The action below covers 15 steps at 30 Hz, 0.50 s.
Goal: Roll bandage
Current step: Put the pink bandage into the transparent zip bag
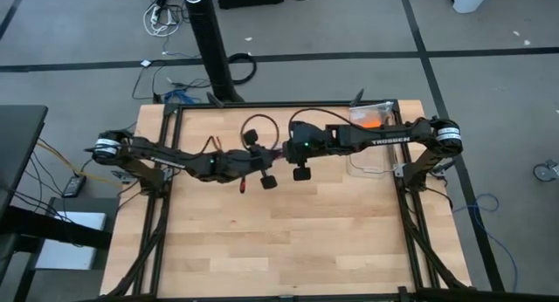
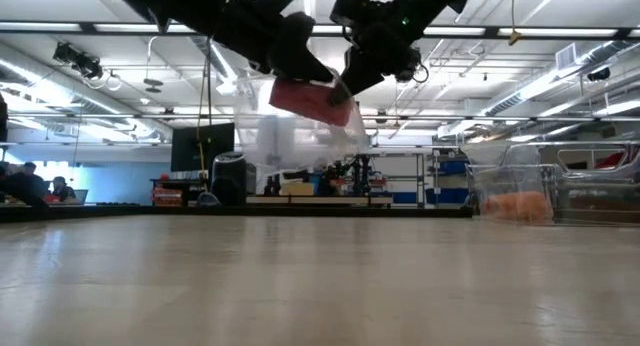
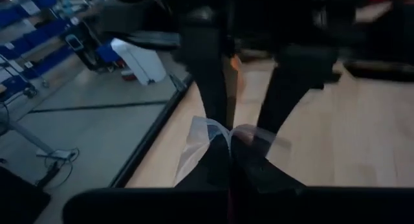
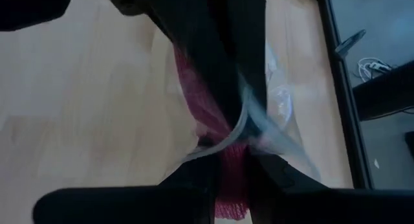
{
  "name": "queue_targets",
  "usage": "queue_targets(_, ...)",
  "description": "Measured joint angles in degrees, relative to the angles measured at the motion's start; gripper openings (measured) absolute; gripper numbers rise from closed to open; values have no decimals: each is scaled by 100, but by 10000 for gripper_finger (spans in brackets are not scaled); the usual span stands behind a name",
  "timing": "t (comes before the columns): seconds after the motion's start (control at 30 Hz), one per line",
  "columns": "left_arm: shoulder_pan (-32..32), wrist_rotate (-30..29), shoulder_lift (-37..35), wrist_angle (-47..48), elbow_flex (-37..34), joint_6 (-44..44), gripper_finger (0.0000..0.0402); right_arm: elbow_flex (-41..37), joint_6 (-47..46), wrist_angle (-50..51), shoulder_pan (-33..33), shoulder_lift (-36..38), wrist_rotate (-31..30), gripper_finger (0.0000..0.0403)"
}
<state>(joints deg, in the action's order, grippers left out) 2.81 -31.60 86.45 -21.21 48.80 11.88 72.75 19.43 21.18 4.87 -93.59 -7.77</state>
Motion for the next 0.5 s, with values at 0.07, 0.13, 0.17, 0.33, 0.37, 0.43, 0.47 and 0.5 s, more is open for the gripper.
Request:
queue_targets(0.07, 0, 2, -164, -317, -213, 18, 2, 0, -44, -26, 2, 35, 0, 51)
queue_targets(0.13, 0, 10, -350, -644, -378, 78, 2, 0, -88, -153, 0, 47, 0, 51)
queue_targets(0.17, 2, 27, -463, -687, -465, 80, 2, 0, -120, -209, 0, 47, -4, 51)
queue_targets(0.33, 3, 158, -795, -1043, -724, 98, 2, 0, -260, -564, 0, 52, -52, 69)
queue_targets(0.37, 4, 171, -823, -1075, -767, 96, 2, 0, -300, -564, -3, 52, -80, 81)
queue_targets(0.43, 2, 174, -828, -1133, -802, 96, 1, 0, -420, -570, -3, 52, -198, 115)
queue_targets(0.47, 2, 178, -824, -1201, -838, 98, 1, 7, -474, -517, -5, 67, -267, 133)
queue_targets(0.5, 2, 176, -824, -1262, -889, 100, 1, 18, -523, -483, -12, 82, -314, 153)
